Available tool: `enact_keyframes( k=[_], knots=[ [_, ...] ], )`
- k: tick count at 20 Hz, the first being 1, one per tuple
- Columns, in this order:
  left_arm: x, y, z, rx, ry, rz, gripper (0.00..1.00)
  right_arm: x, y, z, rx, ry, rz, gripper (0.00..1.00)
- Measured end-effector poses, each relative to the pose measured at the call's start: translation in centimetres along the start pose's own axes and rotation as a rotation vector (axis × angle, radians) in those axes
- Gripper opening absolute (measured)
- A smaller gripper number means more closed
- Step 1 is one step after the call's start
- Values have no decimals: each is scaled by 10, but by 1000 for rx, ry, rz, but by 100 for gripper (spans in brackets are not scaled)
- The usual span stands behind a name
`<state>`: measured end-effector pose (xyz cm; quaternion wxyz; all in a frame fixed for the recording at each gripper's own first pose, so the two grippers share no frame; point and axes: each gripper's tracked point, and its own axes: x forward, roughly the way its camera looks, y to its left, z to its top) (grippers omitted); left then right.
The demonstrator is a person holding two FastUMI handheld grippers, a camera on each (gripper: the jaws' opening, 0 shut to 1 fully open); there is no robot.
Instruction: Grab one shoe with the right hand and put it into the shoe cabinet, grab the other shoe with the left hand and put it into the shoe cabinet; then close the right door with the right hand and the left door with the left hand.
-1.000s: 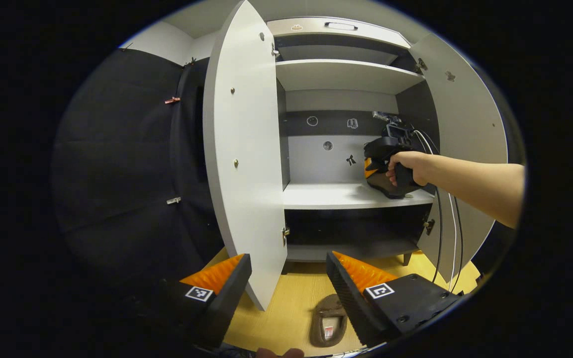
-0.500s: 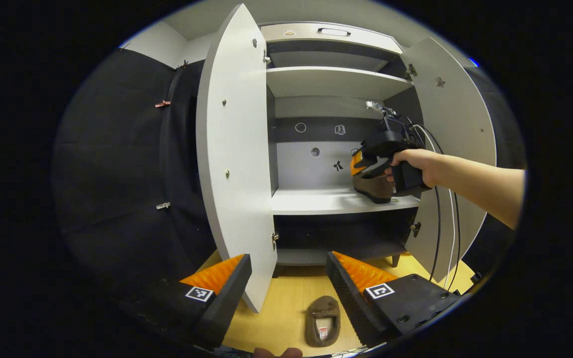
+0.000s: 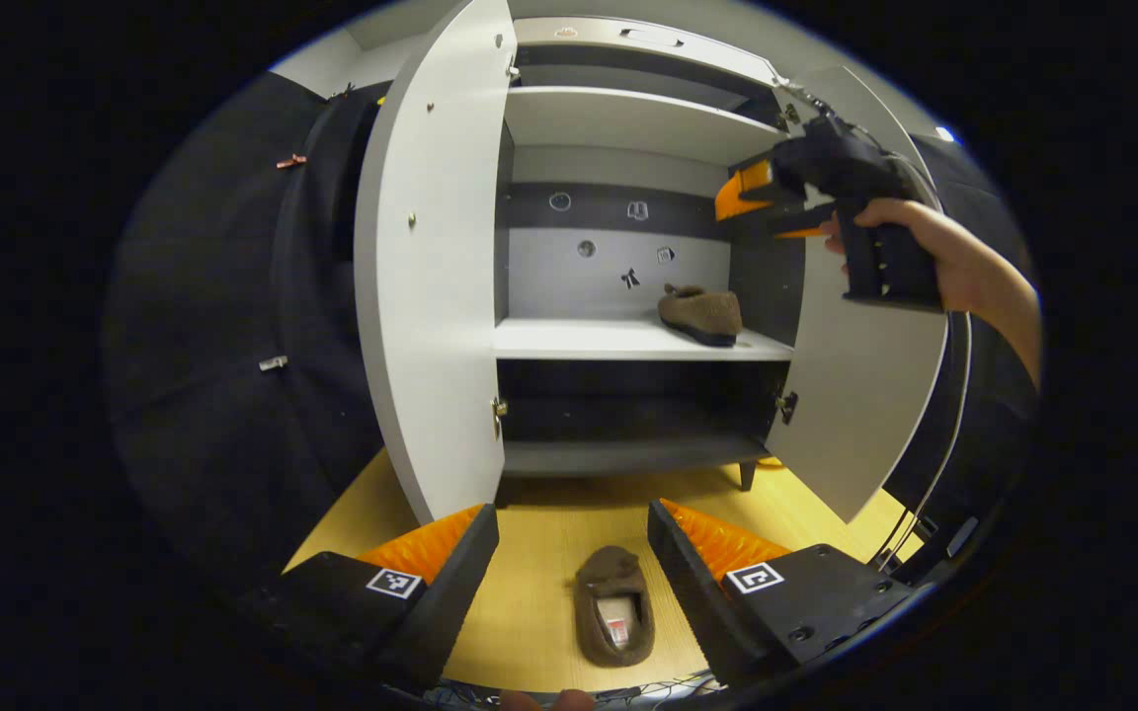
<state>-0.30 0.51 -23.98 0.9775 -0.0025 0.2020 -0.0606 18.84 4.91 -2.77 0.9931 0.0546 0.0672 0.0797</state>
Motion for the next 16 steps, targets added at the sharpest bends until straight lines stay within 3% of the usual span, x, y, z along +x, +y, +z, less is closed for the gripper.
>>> enact_keyframes(
  k=[6,12,16],
  knots=[
    [40,-6,-104,18,199,-52,96,-91,-8,17,-4,-69,-26,98],
    [103,-2,-163,19,296,-61,96,-172,-38,29,-2,-118,-81,100],
    [142,-6,-186,47,300,-104,92,-202,-79,26,39,-109,-164,98]
  ],
)
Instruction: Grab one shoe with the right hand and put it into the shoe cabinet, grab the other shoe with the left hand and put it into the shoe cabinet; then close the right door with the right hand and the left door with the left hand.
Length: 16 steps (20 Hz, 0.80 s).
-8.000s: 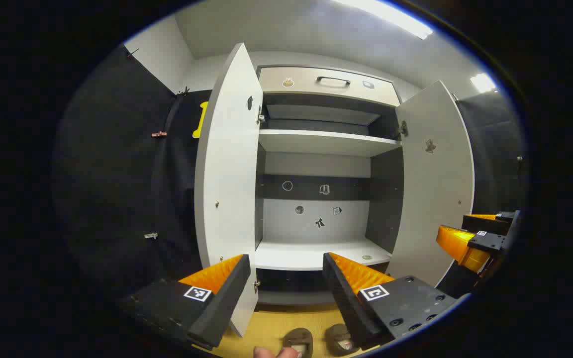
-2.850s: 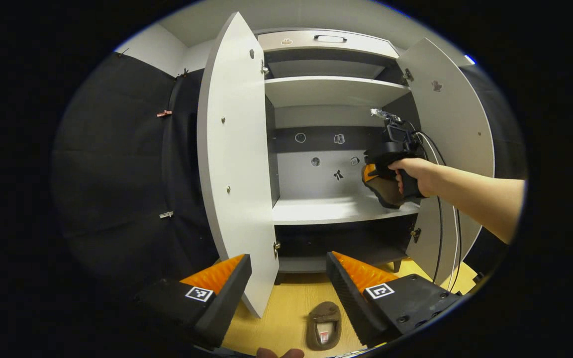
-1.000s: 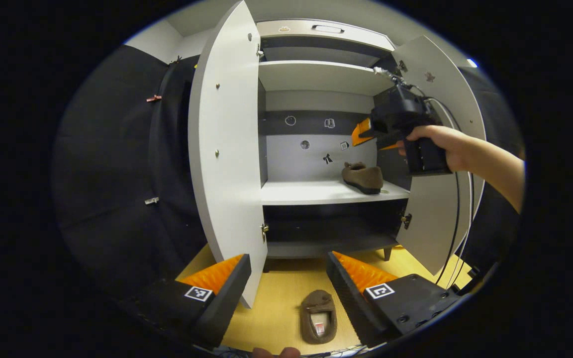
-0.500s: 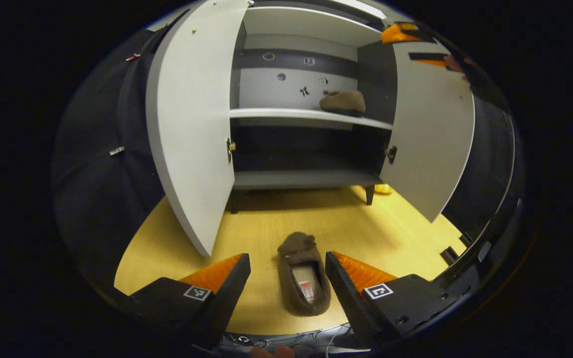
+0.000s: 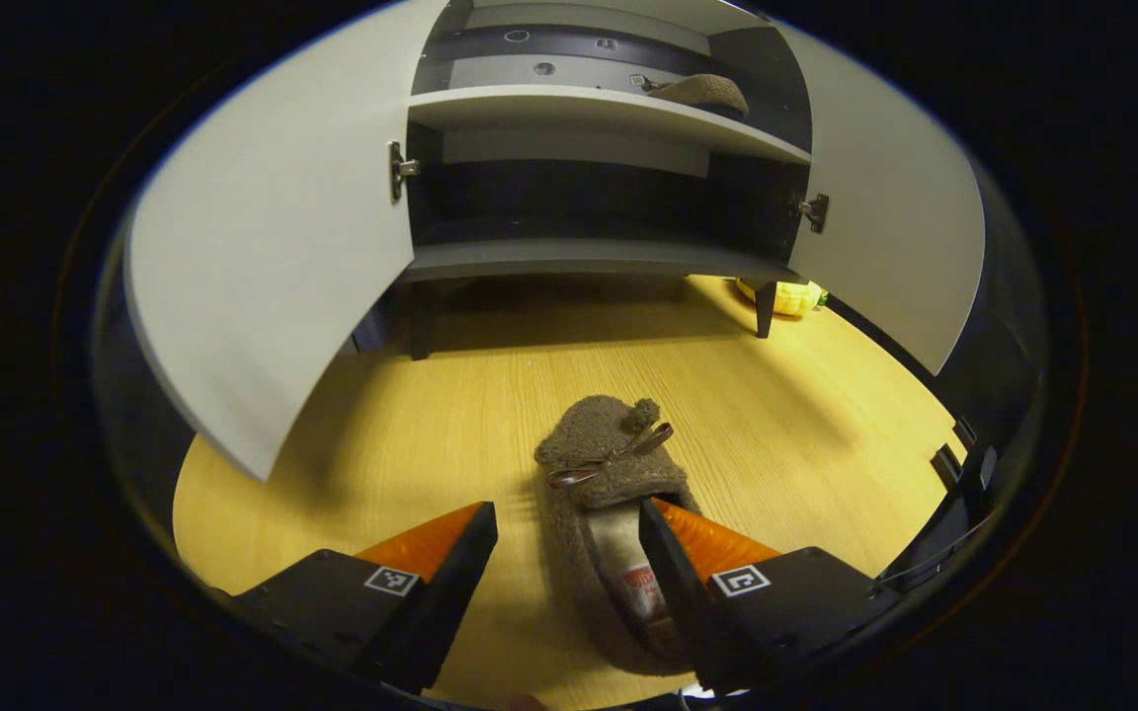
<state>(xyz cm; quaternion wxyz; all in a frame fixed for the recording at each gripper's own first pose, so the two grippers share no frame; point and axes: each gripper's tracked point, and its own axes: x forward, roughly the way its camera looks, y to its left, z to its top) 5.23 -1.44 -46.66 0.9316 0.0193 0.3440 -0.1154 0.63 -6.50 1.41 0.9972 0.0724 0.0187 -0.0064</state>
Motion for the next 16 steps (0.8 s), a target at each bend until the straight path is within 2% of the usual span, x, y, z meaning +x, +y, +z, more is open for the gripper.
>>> enact_keyframes(
  k=[2,3,5,6,7,8,9,12,16],
  knots=[
    [14,-8,-3,-28,-1,-48,91,-8,-16,0,18,12,-29,98],
    [18,-13,-2,-55,-5,-63,85,-15,-23,3,23,13,-43,98],
    [26,1,4,-58,-26,-4,57,-20,-36,0,11,23,-68,98],
    [29,5,8,-62,-34,13,54,-23,-41,-1,2,25,-77,98],
    [29,5,11,-69,-37,23,34,-25,-46,-1,-6,28,-86,100],
    [29,6,11,-68,-28,31,29,-26,-50,-1,-8,28,-92,98],
    [30,6,11,-61,-18,24,18,-27,-55,-2,-4,30,-101,98],
    [21,2,16,-73,11,6,12,-28,-65,2,28,21,-112,98],
    [-16,0,58,-93,-40,40,10,-25,-78,2,23,17,-126,98]
  ],
)
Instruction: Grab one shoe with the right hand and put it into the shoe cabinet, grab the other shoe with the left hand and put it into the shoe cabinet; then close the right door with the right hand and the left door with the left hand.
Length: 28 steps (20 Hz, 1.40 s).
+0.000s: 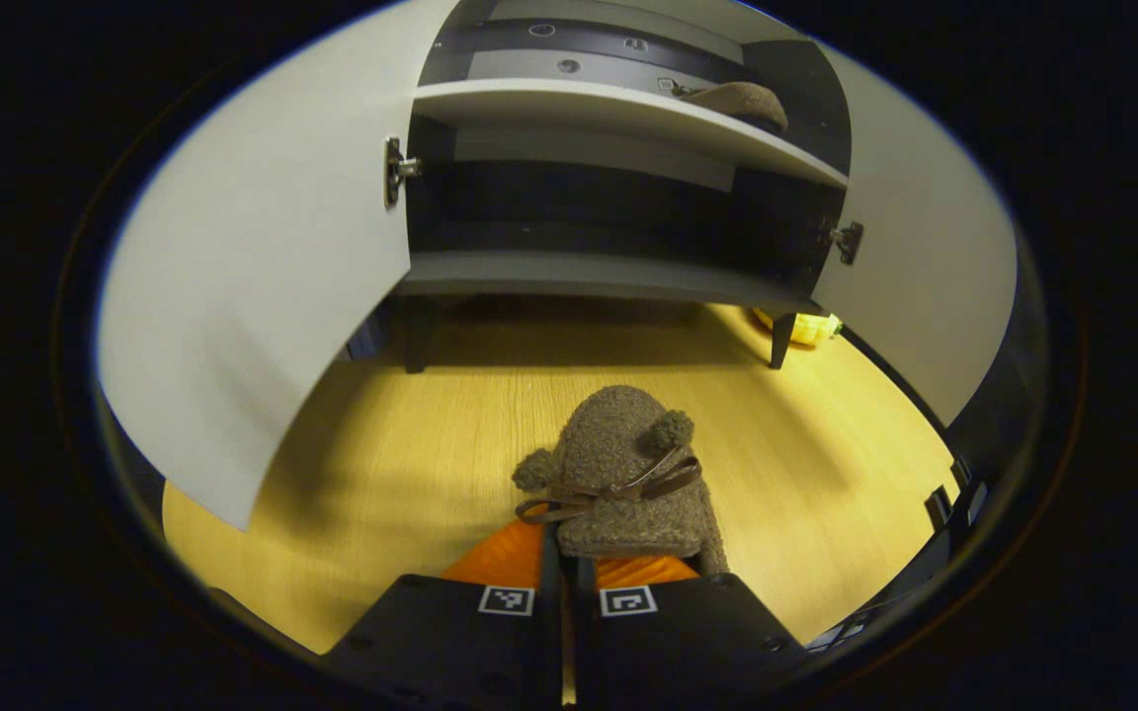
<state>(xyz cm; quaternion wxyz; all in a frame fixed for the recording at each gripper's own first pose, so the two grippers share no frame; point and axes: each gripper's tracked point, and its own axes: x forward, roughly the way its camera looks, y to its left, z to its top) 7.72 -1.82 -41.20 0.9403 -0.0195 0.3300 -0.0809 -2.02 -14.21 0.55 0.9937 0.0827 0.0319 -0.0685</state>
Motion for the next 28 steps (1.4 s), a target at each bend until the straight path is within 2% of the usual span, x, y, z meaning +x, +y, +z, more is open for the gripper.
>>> enact_keyframes(
  k=[1,6,10,15,21,28],
  knots=[
    [-12,-4,12,-6,-11,6,10,1,-2,-1,-1,2,0,100],
    [-66,-14,81,37,-64,86,10,11,-21,-8,-46,-5,-21,98],
    [-101,-35,149,20,-107,67,10,18,-35,-14,-47,4,-34,98],
    [-114,-46,238,16,-157,63,8,23,-51,-22,-59,20,-39,98],
    [-94,-39,341,54,-236,132,8,32,-65,-28,-55,39,-42,98],
    [-3,-30,419,46,-174,153,8,47,-74,-29,-59,40,-50,98]
  ],
)
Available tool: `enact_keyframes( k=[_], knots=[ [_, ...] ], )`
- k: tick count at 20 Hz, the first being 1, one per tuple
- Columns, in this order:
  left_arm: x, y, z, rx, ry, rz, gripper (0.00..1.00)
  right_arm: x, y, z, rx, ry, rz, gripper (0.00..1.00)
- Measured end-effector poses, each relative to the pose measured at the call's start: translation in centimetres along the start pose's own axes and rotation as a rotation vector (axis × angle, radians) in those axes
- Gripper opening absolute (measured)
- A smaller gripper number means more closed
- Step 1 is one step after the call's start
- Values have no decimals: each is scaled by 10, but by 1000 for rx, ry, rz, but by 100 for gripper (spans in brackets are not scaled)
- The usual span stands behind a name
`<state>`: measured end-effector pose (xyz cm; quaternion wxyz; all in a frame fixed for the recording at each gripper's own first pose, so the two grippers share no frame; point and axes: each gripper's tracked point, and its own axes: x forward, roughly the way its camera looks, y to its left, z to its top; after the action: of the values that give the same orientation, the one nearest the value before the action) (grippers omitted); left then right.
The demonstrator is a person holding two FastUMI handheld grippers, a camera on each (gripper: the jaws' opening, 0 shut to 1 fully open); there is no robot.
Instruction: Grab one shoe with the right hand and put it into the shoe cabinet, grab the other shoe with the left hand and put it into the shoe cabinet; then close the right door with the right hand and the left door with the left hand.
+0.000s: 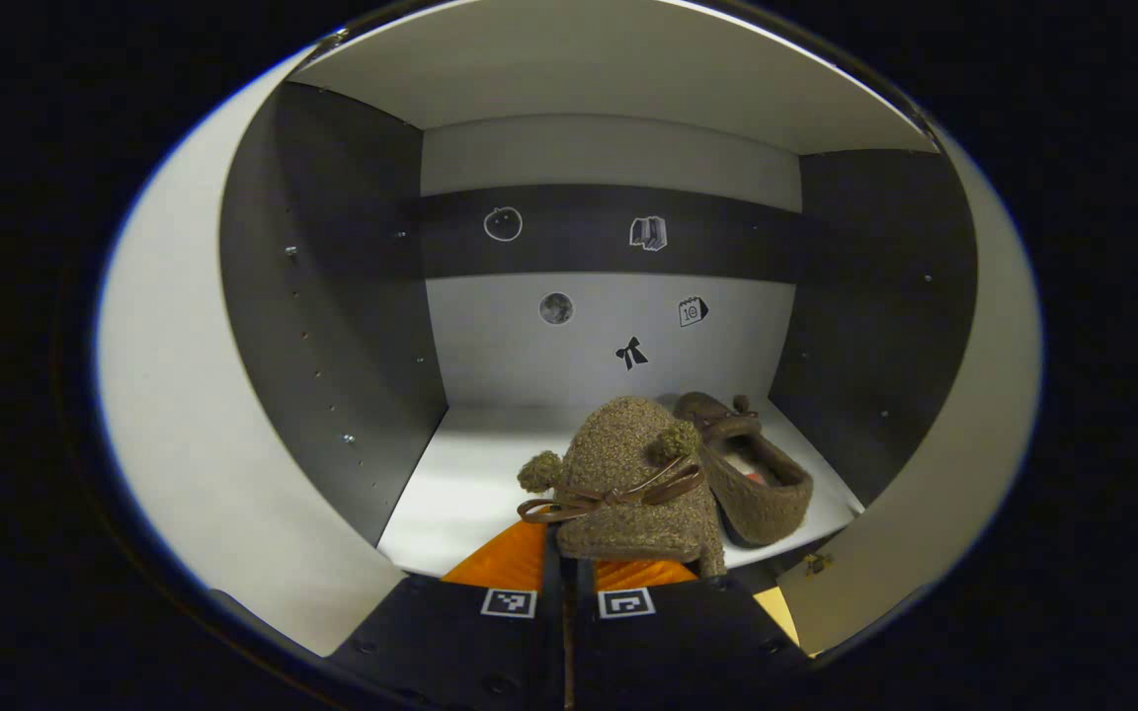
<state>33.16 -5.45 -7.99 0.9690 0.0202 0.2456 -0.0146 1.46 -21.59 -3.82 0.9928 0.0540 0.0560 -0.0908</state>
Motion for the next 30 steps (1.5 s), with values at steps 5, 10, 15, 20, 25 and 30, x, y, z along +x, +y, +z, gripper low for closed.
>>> enact_keyframes(
  k=[5,10,15,20,25,30],
  knots=[
    [76,12,12,40,63,81,8,10,-3,2,-2,-4,-6,98],
    [128,5,-7,64,156,85,8,17,-6,1,-2,2,-13,98],
    [144,3,-5,135,166,102,14,17,2,4,-3,-2,4,98],
    [129,10,-1,158,144,112,46,17,5,4,16,2,18,100],
    [87,11,5,157,58,120,88,17,-4,7,44,5,11,98],
    [10,4,19,185,-133,152,94,25,-15,14,57,1,0,98]
  ],
)
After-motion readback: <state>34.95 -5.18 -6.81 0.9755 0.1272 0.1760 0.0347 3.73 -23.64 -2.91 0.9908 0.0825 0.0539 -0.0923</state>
